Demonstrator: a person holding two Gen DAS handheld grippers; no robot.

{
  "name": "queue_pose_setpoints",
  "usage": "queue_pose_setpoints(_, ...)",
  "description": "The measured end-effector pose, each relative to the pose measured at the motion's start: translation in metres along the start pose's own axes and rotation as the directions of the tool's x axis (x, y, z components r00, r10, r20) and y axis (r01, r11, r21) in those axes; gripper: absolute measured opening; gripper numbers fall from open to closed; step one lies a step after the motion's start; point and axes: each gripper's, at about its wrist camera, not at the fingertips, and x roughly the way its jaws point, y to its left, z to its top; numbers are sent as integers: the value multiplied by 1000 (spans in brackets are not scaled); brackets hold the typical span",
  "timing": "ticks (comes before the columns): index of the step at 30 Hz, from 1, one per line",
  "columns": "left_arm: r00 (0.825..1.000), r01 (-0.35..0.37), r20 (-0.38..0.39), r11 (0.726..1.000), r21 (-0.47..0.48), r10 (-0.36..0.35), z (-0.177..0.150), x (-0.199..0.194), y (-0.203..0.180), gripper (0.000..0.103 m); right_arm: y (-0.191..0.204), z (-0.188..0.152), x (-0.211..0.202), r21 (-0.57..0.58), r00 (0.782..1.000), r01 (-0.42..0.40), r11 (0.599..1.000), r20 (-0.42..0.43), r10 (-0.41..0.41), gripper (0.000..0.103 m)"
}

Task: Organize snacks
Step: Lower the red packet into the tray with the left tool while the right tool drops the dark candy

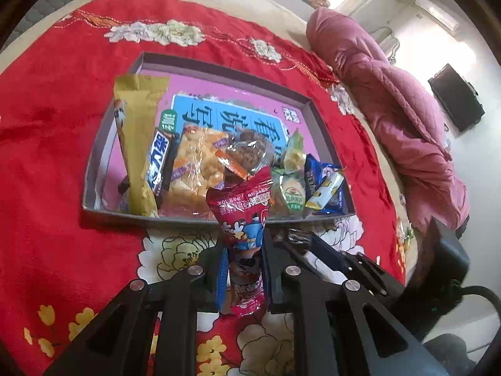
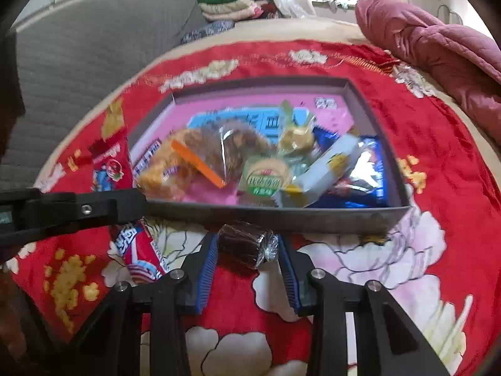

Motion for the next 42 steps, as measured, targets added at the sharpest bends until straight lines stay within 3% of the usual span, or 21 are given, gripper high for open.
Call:
queue_pose_setpoints(8,997,-17,76,1000,9,16,14,-21,-2,18,-7,16,-45,-15,980,-13,1000,197,16,39)
queue_pose_setpoints(25,990,-60,125,998,11,58,64,1,-10,18,-5,30,-24,-71,977,22,997,215,-6,39)
queue_pose_setpoints(36,986,-142,95,988,64,136,59,23,-15,18,-10,34,-4,-75,980,42,996,195,-27,39)
queue_pose_setpoints(42,986,-153,75,986,71,147,56,29,-15,18,-12,33,2,-69,982,50,996,185,-37,39)
